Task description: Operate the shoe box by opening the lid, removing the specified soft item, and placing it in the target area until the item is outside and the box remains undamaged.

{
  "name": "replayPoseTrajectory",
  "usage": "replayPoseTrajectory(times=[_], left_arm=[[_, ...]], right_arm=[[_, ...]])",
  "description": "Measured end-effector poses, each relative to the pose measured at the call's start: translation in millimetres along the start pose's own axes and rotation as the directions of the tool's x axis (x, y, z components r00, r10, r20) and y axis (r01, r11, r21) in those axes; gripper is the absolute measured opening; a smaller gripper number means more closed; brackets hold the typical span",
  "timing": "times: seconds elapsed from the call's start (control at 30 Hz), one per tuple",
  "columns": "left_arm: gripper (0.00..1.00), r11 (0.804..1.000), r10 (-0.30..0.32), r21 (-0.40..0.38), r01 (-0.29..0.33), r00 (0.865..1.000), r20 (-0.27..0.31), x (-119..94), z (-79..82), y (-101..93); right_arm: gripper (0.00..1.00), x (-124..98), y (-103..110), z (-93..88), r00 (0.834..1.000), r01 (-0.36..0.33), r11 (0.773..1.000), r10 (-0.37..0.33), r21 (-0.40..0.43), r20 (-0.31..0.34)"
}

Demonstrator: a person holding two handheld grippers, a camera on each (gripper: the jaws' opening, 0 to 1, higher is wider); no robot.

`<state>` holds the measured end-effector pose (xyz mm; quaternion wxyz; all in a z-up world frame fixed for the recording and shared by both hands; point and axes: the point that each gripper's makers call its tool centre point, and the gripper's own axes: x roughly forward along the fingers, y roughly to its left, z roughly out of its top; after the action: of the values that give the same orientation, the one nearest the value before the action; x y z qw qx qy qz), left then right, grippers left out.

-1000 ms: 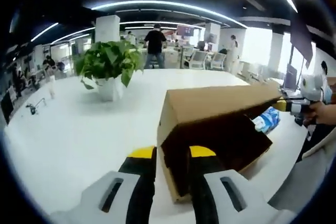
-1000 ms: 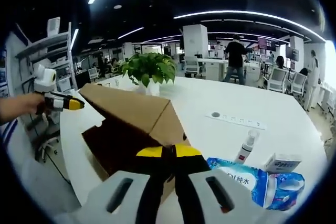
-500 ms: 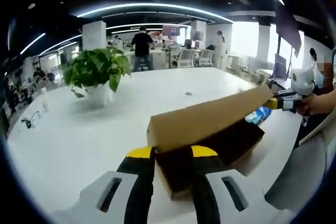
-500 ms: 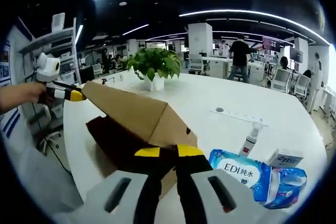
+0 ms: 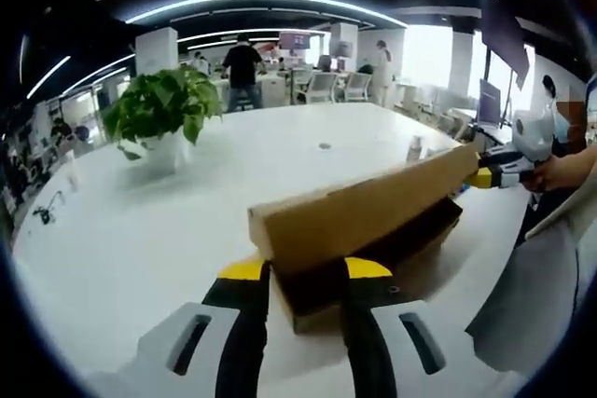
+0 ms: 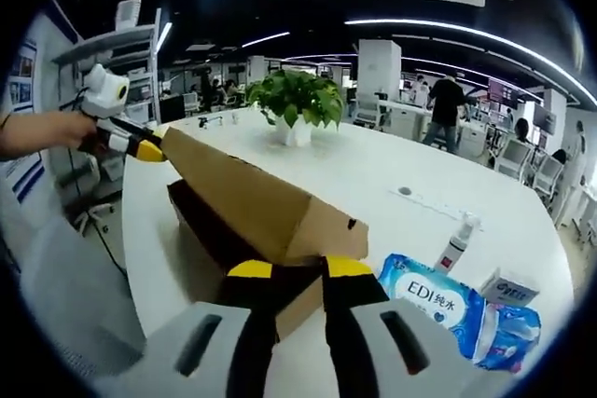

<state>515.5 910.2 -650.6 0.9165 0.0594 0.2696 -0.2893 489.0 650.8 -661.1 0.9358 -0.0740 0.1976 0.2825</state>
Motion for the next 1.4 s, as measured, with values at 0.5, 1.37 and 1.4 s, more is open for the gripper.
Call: replayPoseTrajectory(times=[0.5,1.37,1.4], left_arm=[[0.34,1.0,-0.023,0.006,0.023,0.997,-0.073,8.0,-28.5,-8.6],[0.36,0.999,-0.044,-0.038,0.038,0.987,-0.156,24.0,-62.8,-11.6],[0.36,0.998,-0.044,-0.04,0.038,0.986,-0.158,24.4,-63.5,-11.9]], right_arm=[[0.27,3.4,14.0,-23.6,0.997,-0.057,0.998,0.057,0.009,-0.051],[0.31,15.2,21.0,-59.0,0.983,-0.09,0.996,0.087,-0.016,-0.16],[0.31,15.3,20.9,-59.7,0.983,-0.091,0.996,0.087,-0.014,-0.162]])
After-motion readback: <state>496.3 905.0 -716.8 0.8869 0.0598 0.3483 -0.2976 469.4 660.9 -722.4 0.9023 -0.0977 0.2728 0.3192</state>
